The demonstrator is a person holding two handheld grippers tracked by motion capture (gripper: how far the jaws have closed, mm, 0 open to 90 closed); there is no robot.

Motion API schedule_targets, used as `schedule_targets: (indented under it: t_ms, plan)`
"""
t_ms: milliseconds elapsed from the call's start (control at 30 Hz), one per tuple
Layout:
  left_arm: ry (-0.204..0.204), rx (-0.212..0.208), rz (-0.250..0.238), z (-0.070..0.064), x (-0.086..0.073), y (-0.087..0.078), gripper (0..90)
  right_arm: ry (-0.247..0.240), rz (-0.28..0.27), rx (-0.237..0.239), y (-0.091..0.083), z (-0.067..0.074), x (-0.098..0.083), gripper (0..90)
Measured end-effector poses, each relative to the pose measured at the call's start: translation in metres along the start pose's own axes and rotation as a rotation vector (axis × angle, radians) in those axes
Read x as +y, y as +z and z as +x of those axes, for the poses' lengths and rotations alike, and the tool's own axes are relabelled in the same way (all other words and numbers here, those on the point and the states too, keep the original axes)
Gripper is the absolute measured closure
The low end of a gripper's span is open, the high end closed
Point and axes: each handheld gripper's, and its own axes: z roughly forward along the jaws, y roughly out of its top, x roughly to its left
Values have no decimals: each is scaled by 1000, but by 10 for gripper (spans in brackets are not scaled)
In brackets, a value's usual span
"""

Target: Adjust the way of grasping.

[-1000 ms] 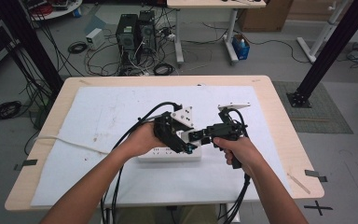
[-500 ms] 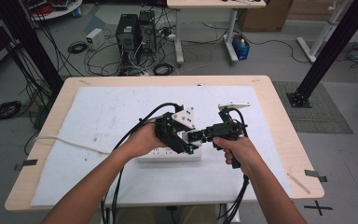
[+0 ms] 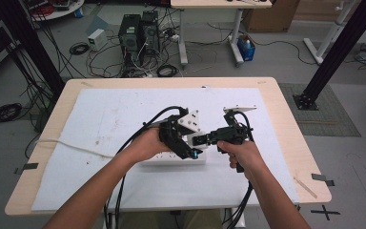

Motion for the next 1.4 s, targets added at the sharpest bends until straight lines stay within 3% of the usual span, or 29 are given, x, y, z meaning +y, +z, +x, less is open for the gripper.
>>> schedule_targets:
  t_ms: [133,400,633,667,700,733,767,833,933,1000,1033,1167,1400]
  plan:
    - [-52,1,34,5,-11,-6,206,-32,-23,-60,-8,-3,0,623]
    - [-177,-3,135,22,-50,-30,201,-152,-46,-258,-34,-2,3,624]
    - [-272,18,237,35,-88,-53,201,-231,11,-425,-55,5,12,624]
    - [-266,21,266,37,-93,-57,201,-247,20,-446,-57,7,13,624]
    - [-266,21,266,37,-93,-57,201,-247,20,-446,-57,7,13,624]
    - [-294,26,287,38,-104,-65,201,-263,35,-470,-59,9,15,624]
    - [-294,32,311,40,-108,-69,201,-298,66,-519,-62,13,18,623]
    - [-310,53,334,40,-117,-76,201,-335,92,-556,-63,17,20,623]
    - [-327,67,352,40,-124,-83,201,-348,112,-583,-65,21,23,623]
    - [-331,84,376,40,-132,-94,201,-389,138,-626,-67,25,26,623]
    - [-356,94,359,39,-134,-96,201,-400,144,-631,-67,26,27,623]
    - [-396,119,355,40,-144,-104,201,-424,161,-651,-70,28,26,623]
    - [-410,125,368,39,-151,-110,201,-433,174,-666,-71,29,23,623]
